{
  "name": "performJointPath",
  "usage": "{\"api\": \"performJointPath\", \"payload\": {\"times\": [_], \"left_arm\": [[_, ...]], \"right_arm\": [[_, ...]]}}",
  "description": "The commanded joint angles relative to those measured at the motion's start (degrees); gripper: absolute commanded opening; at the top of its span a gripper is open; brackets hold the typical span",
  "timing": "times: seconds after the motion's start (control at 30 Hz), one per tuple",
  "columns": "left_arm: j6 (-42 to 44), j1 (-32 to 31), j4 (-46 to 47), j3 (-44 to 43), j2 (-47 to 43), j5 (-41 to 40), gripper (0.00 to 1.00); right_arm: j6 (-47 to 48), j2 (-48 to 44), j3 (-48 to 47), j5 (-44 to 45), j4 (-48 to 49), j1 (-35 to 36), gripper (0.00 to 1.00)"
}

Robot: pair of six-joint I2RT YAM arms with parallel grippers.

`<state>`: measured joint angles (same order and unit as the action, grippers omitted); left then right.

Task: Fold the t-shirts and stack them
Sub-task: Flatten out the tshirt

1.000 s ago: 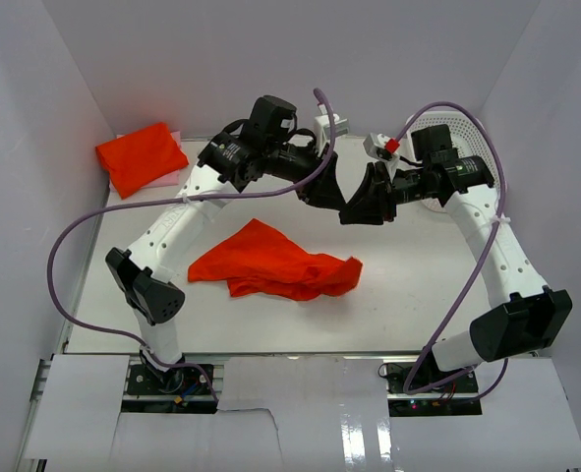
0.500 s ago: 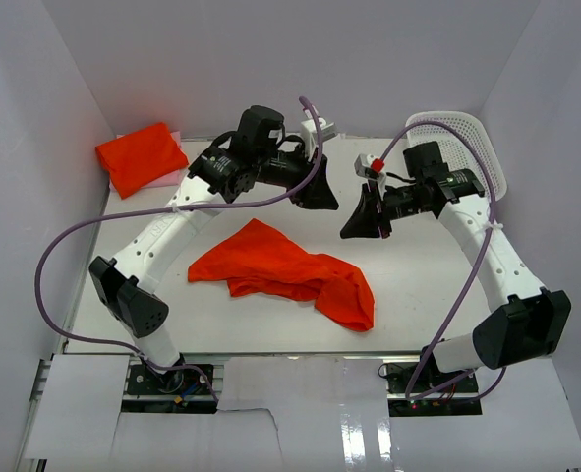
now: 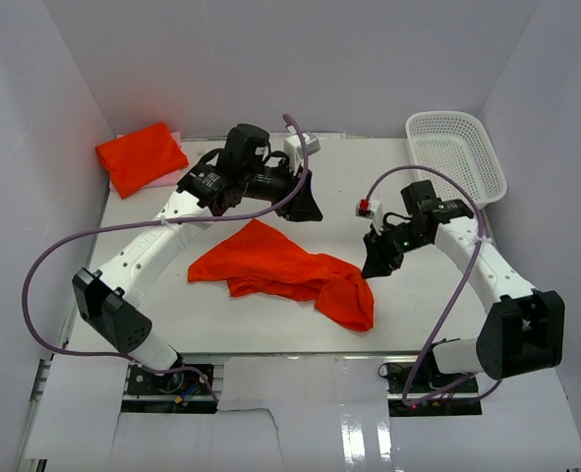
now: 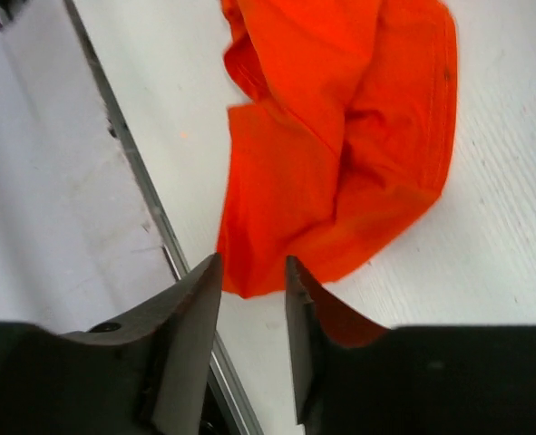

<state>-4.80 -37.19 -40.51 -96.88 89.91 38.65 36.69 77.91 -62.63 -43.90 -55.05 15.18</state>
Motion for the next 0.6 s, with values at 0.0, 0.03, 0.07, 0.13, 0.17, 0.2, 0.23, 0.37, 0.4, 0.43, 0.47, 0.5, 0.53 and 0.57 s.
{"api": "performJointPath", "payload": {"times": [0.0,0.03,0.07,0.13,0.17,0.2,0.23,0.37,0.4,0.43,0.47,0.5,0.53,0.57], "left_arm": [[-0.65,0.10,2.37,1.96,-2.90,-0.33,0.43],[-0.65,0.10,2.37,1.87,-2.90,-0.51,0.43],[-0.65,0.10,2.37,1.78,-2.81,-0.51,0.43],[-0.65,0.19,2.28,1.43,-2.72,-0.86,0.43],[-0.56,0.19,2.28,1.43,-2.81,-1.21,0.43],[-0.56,0.19,2.19,1.43,-2.81,-1.65,0.43],[-0.56,0.27,1.93,1.43,-2.72,-2.96,0.43],[-2.14,2.11,1.58,0.99,-1.76,-6.74,0.44],[-2.75,2.90,1.58,0.82,-1.23,-6.58,0.44],[-4.41,4.74,1.58,0.73,-1.05,-6.49,0.45],[-5.30,5.98,1.66,0.82,-0.88,-6.14,0.45],[-6.88,8.42,2.01,1.34,-0.61,-5.44,0.46],[-7.59,9.67,2.28,1.69,-0.52,-4.39,0.46],[-8.20,10.72,2.54,2.13,-0.61,-4.29,0.46]], "right_arm": [[-3.99,-2.94,2.60,8.82,-0.49,-0.15,0.44],[-3.90,-3.11,3.21,11.01,-1.11,-0.15,0.48],[-3.99,-3.64,4.96,12.07,-1.72,-0.15,0.52],[-2.77,-5.30,6.20,14.27,-2.34,-0.06,0.58],[-0.06,-5.92,6.99,14.28,-4.26,0.02,0.59],[0.92,-6.54,7.26,13.93,-5.15,0.03,0.59],[2.76,-7.41,7.26,13.49,-6.55,0.20,0.60],[11.37,-11.45,8.40,16.38,-8.24,0.29,0.60],[13.91,-12.59,9.36,17.17,-7.54,0.29,0.61],[15.07,-14.78,11.02,17.88,-6.84,0.38,0.61],[16.47,-15.76,11.56,17.80,-7.09,0.38,0.61],[18.84,-17.08,12.61,17.36,-7.53,0.46,0.61],[19.29,-17.70,13.06,17.27,-7.53,0.81,0.61],[19.82,-18.14,13.50,17.09,-7.53,1.08,0.62]]}}
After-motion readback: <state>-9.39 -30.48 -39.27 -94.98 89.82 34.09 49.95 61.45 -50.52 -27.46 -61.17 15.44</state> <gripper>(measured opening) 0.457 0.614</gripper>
